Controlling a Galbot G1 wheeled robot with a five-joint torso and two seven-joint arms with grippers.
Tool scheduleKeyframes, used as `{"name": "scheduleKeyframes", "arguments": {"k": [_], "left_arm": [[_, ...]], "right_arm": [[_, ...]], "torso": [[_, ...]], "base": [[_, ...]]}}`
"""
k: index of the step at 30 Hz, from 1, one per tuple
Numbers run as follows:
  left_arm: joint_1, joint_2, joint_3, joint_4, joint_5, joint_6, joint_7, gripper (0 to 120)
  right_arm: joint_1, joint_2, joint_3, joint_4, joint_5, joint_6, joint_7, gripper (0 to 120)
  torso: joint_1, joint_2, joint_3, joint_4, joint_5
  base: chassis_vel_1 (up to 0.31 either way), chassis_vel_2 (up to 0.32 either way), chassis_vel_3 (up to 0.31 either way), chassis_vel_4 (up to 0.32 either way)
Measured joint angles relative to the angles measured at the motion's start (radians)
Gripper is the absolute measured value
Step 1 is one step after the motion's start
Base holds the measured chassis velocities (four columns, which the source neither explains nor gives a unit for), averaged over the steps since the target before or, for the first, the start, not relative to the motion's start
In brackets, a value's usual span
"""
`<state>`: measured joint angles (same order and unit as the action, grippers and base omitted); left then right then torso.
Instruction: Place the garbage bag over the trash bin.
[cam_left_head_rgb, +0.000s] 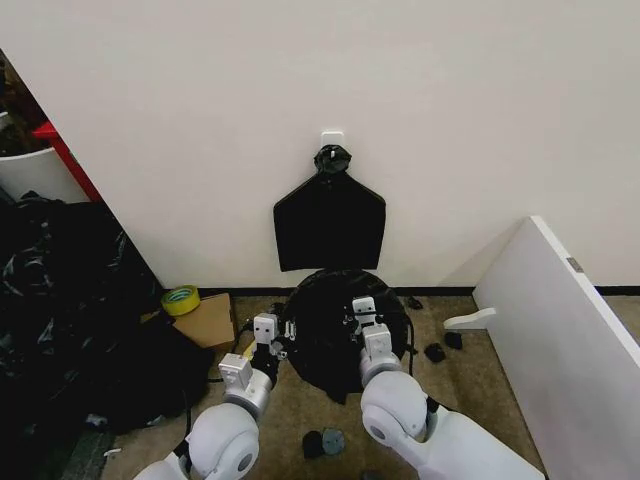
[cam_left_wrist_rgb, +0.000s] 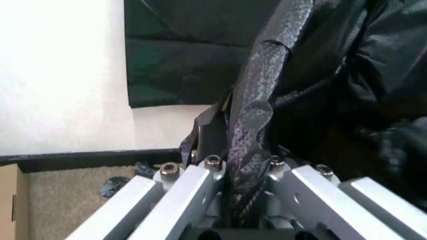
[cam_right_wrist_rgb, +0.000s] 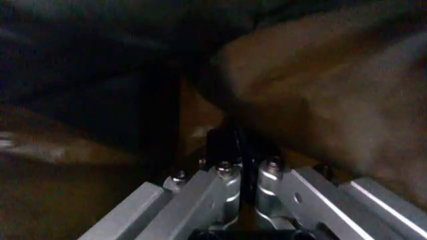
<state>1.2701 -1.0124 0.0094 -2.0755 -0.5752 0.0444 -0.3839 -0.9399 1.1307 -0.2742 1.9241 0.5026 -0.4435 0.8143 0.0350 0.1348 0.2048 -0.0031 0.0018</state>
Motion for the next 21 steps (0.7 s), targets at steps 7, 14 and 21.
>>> {"name": "scheduleKeyframes", "arguments": {"k": [7, 14, 21], "left_arm": [[0.032, 0.011, 0.000, -0.022, 0.008, 0.008, 0.002, 1], [0.031, 0.012, -0.001, -0.017, 0.016, 0.010, 0.003, 1], [0.019, 0.008, -0.003, 0.002, 0.013, 0.012, 0.001, 1]], "right_arm": [[0.032, 0.017, 0.007, -0.075, -0.063, -0.012, 0.004, 0], [0.021, 0.009, 0.008, -0.056, -0.080, -0.030, -0.001, 0], [-0.058, -0.052, -0.010, 0.090, -0.028, -0.002, -0.063, 0]], "torso": [[0.000, 0.000, 0.000, 0.0001, 0.0000], [0.000, 0.000, 0.000, 0.0001, 0.0001], [0.000, 0.000, 0.000, -0.0001, 0.0000]], "base": [[0.000, 0.000, 0.000, 0.000], [0.000, 0.000, 0.000, 0.000], [0.000, 0.000, 0.000, 0.000]]}}
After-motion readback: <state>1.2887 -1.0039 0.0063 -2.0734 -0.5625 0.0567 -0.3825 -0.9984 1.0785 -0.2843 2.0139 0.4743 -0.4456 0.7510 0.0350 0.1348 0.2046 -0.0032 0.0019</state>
